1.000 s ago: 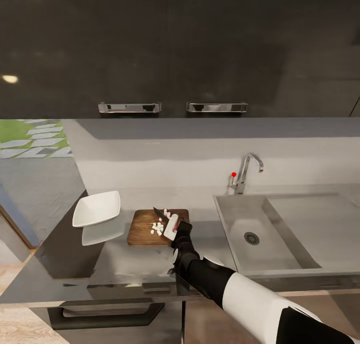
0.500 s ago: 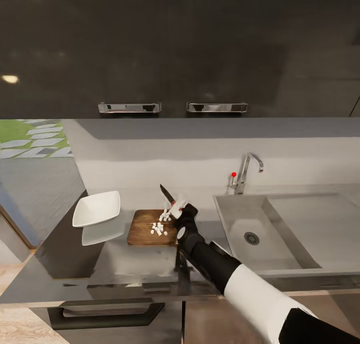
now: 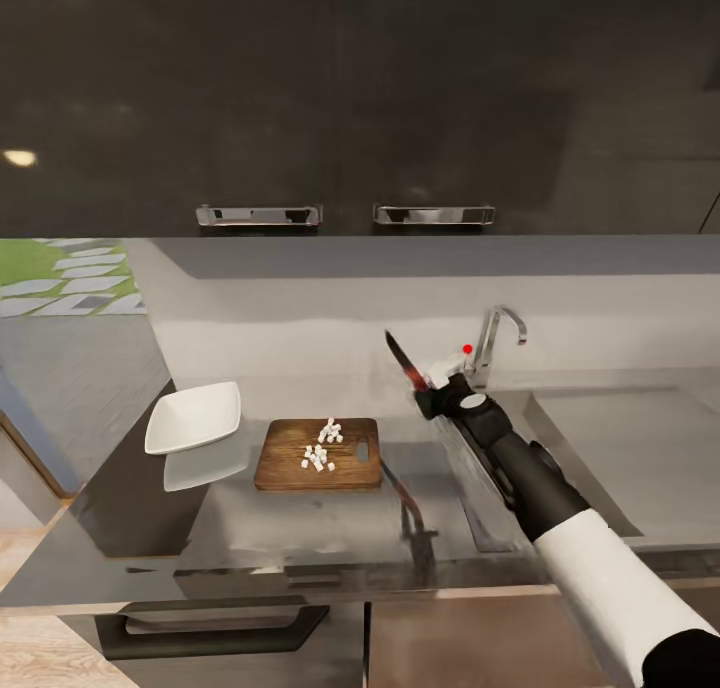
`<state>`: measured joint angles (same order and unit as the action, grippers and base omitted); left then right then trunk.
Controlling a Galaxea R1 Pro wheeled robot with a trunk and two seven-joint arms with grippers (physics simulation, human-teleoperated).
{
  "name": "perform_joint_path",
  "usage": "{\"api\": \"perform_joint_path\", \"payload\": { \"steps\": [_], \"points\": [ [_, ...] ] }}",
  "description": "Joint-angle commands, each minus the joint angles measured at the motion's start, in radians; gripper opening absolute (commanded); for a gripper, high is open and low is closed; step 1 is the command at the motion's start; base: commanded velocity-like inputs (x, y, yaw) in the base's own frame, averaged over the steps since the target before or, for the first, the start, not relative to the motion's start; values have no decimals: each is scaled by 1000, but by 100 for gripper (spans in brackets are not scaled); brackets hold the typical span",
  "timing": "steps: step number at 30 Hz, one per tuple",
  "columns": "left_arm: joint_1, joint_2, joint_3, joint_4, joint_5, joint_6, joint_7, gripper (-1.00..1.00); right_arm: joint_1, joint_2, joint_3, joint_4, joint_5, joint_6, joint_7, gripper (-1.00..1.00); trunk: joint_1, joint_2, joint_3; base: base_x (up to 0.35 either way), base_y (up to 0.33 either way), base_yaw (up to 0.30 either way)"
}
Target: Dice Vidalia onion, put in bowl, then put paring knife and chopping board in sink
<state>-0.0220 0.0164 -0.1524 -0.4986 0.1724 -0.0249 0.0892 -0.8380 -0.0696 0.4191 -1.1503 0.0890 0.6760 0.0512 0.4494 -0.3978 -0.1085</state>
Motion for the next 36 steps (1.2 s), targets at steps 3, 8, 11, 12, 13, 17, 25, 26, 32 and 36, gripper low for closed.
{"api": "perform_joint_path", "payload": {
  "steps": [3,8,11,12,13,17,25,26,32,36],
  "points": [
    [-1,-1,-9,9,10,-3,8,100,-1,-121,-10,69,-180,-26,76,-100,1,-2,-2,0,0,0],
    [-1,-1,-9,14,9,-3,7,100,-1,-199,-13,191,-299,-128,94,-100,1,-2,-2,0,0,0],
    [-1,-2,-9,13,9,-3,7,100,-1,-204,-18,293,-314,-235,100,-100,1,-2,-2,14,-94,0],
    [-1,-2,-9,13,9,-3,7,100,-1,-204,-19,320,-316,-265,100,-100,1,-2,-2,77,-168,0],
    [-1,-2,-9,14,9,-3,7,100,-1,-205,-19,346,-317,-281,101,-100,1,-2,-2,108,-188,0],
    [0,-1,-9,14,9,-3,7,100,-1,-205,-20,448,-339,-333,101,-100,1,-2,-2,143,-233,0],
    [-1,-1,-9,14,9,-3,7,100,-1,-198,-19,626,-403,-439,95,-100,1,-2,-2,76,-137,0],
    [0,-1,-9,14,9,-3,7,100,-1,-196,-19,657,-412,-443,96,-100,1,-2,-2,5,-10,0],
    [-1,-1,-9,13,9,-3,7,100,-1,-177,-17,805,-501,-559,94,-100,1,-2,-2,1,-2,0],
    [0,-1,-9,13,9,-3,7,100,-1,-153,-17,853,-506,-569,93,-100,1,-2,-2,0,0,0]
  ]
}}
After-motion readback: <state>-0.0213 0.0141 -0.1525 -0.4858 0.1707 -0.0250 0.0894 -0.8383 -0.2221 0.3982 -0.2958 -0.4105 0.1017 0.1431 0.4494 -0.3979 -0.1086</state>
